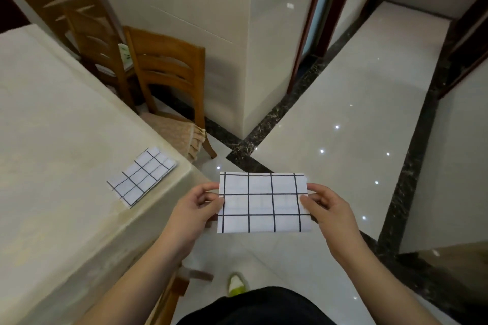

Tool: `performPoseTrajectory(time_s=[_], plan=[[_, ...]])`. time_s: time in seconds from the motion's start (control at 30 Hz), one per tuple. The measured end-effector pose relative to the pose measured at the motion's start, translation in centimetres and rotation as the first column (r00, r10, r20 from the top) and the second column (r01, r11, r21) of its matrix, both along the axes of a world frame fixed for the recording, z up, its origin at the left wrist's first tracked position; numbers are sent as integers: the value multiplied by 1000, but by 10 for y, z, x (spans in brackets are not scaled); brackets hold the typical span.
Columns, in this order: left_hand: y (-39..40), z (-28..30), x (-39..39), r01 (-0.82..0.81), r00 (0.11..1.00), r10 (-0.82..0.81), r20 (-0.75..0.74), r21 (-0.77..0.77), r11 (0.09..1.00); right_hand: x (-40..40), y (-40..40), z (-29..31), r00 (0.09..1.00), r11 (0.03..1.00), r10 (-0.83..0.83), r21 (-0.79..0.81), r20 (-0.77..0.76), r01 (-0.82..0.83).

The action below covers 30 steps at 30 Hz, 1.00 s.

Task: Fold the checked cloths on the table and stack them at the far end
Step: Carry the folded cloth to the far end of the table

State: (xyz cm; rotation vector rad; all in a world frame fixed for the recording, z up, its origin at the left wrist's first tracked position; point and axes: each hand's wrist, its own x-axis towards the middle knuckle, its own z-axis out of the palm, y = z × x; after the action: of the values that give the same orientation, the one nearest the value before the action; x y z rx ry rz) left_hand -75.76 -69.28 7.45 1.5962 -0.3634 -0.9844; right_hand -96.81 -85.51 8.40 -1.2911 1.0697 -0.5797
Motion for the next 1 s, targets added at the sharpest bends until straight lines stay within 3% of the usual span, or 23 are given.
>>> performPoseTrajectory(time_s=[0.3, 0.57, 0.87, 1.0], plan=[[-18, -4, 63, -157, 987, 157, -40, -20, 987, 86, -50, -2, 985, 986, 166, 14, -35, -166], [-38, -23, 104, -380, 921, 386, -46, 109, 919, 171, -104, -21, 923, 921, 385, 75, -22, -382], [-62, -14, 127, -571, 817, 571, 80, 241, 784, 266, -165, -39, 711, 711, 701, 115, -50, -694], [-65, -17, 123, -702, 702, 706, 89, 250, 667, 300, -169, -44, 607, 604, 794, 159, -39, -781]])
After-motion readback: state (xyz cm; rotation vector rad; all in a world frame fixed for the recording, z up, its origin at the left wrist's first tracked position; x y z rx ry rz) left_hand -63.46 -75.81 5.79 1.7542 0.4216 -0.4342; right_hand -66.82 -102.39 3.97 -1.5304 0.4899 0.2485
